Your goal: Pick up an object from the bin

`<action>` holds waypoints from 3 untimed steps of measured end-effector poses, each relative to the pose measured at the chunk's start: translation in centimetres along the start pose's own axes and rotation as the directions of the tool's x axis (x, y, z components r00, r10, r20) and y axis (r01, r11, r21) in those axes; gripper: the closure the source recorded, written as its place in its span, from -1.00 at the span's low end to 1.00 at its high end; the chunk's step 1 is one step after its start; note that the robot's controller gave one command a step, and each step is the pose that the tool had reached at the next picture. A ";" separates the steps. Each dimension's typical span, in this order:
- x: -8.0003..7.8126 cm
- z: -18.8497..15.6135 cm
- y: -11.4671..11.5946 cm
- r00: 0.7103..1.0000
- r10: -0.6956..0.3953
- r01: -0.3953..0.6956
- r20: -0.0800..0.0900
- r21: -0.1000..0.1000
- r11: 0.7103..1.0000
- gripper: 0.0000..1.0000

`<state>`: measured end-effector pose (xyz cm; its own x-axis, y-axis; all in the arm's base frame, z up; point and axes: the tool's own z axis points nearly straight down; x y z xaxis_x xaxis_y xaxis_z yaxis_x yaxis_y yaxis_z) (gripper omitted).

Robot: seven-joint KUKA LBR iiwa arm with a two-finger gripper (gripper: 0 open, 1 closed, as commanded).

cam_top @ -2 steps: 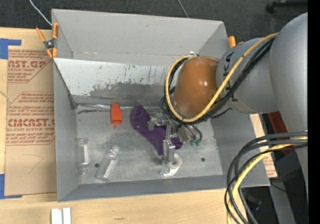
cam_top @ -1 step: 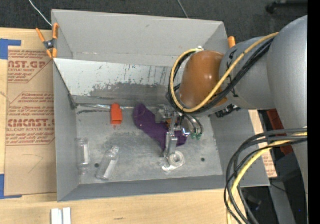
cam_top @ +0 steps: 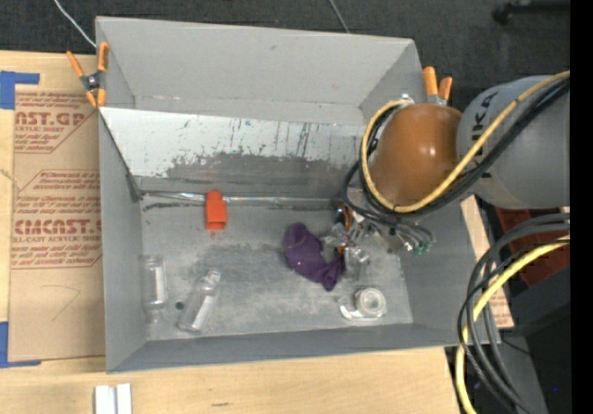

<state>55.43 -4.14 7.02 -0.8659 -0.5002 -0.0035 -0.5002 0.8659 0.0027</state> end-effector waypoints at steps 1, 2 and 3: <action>0.0 0.0 0.0 1.000 0.000 0.000 0.000 0.000 1.000 1.00; 0.1 -1.0 1.6 1.000 0.028 -0.028 0.002 -0.002 1.000 1.00; 0.3 0.0 1.5 0.999 0.041 -0.041 0.002 -0.002 0.999 1.00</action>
Offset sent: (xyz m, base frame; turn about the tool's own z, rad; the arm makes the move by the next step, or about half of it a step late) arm -0.0093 0.0112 0.0098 0.0278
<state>54.46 -2.97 7.01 -0.8855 -0.4645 -0.0052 -0.4646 0.8855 0.0051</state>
